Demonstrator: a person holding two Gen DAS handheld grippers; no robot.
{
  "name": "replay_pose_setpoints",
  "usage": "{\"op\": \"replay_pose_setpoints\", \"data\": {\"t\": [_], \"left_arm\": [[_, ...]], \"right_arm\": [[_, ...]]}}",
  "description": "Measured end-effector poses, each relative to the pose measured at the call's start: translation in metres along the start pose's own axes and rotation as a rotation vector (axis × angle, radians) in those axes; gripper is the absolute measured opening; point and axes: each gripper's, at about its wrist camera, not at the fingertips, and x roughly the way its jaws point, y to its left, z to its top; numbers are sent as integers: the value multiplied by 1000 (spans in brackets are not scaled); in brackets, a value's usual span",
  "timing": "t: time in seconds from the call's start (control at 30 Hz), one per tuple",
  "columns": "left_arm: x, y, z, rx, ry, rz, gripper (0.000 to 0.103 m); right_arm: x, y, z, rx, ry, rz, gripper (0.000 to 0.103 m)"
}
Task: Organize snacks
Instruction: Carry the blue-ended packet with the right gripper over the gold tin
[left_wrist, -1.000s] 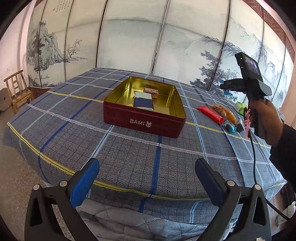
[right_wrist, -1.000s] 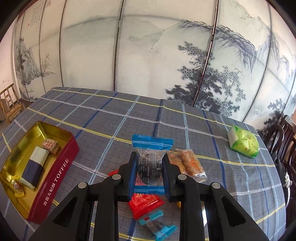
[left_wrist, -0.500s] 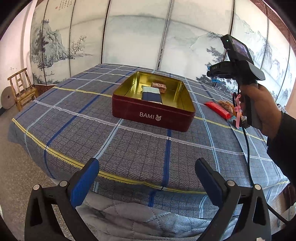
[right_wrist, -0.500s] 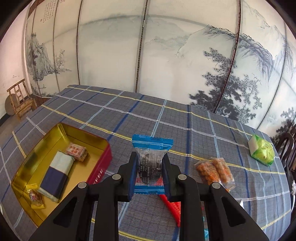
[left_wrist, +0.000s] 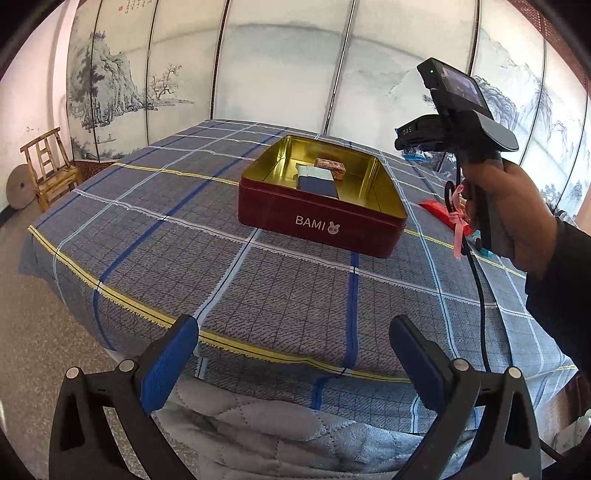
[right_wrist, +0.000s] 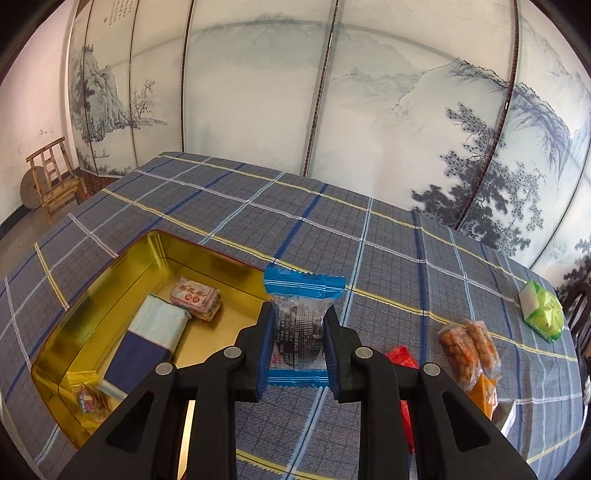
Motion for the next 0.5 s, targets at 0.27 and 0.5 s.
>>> {"op": "replay_pose_setpoints", "data": {"t": [0.27, 0.5], "left_arm": [[4, 6, -1, -17, 7, 3, 102], [5, 10, -2, -25, 10, 5, 102]], "right_arm": [[6, 16, -3, -20, 12, 11, 26], [9, 31, -6, -44, 23, 23, 26]]}}
